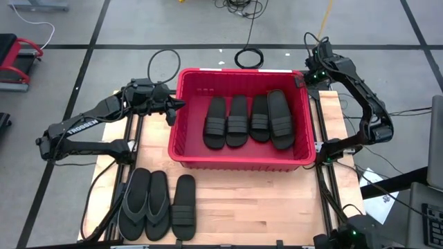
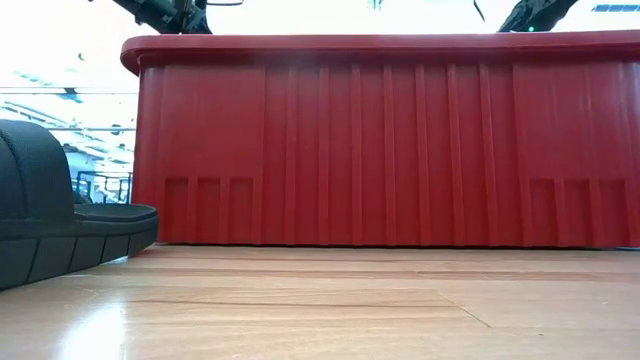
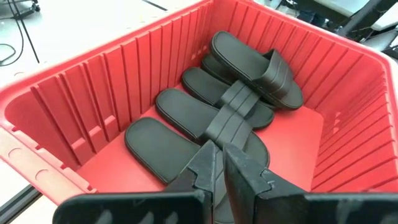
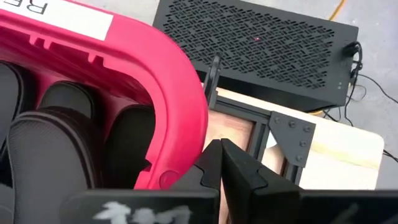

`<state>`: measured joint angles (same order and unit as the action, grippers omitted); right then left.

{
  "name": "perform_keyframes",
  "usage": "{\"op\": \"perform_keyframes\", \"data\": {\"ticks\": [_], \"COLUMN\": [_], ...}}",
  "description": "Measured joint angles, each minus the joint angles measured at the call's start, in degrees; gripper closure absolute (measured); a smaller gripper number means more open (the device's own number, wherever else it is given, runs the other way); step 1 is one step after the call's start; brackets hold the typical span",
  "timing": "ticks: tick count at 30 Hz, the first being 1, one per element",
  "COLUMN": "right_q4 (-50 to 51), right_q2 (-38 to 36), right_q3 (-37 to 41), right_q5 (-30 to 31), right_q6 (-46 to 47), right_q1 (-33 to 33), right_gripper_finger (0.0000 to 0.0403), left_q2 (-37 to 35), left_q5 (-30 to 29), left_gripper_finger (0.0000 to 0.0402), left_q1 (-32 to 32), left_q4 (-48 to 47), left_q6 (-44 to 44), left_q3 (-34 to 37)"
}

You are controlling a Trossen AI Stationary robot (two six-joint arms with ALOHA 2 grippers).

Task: Pick and place slides into bin
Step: Adjust the red bin

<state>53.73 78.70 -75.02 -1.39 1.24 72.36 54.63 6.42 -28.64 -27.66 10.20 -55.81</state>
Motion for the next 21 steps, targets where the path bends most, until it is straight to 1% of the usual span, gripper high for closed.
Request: {"op": "perform_keyframes", "data": {"ticks": [4, 13, 17, 21], "right_q4": [0.05, -0.50, -0.69, -2.84], "right_q2": [0.00, -0.02, -0.02, -0.09], "right_q3": [0.00, 0.02, 0.02, 0.04], "right_q5": [-0.09, -5.20, -4.79, -1.27], "right_q6": [-0.30, -2.51, -1.68, -2.23], "right_q1": [0.00, -0.04, -0.11, -0.17], "right_gripper_finger": [0.0403, 0.0403, 0.0403, 0.0403], "left_q2": [0.00, 0.00, 0.00, 0.00], "left_q5": [-0.02, -0.04, -0.04, -0.41], "left_gripper_finger": [0.0376, 0.0376, 0.0376, 0.0376], "left_q1": [0.00, 0.00, 0.00, 0.00], "left_q4": [-0.02, -0.78, -0.83, -0.77], "left_q6": [0.02, -0.66, -0.86, -2.03], "left_q3": [0.00, 0.00, 0.00, 0.00]}}
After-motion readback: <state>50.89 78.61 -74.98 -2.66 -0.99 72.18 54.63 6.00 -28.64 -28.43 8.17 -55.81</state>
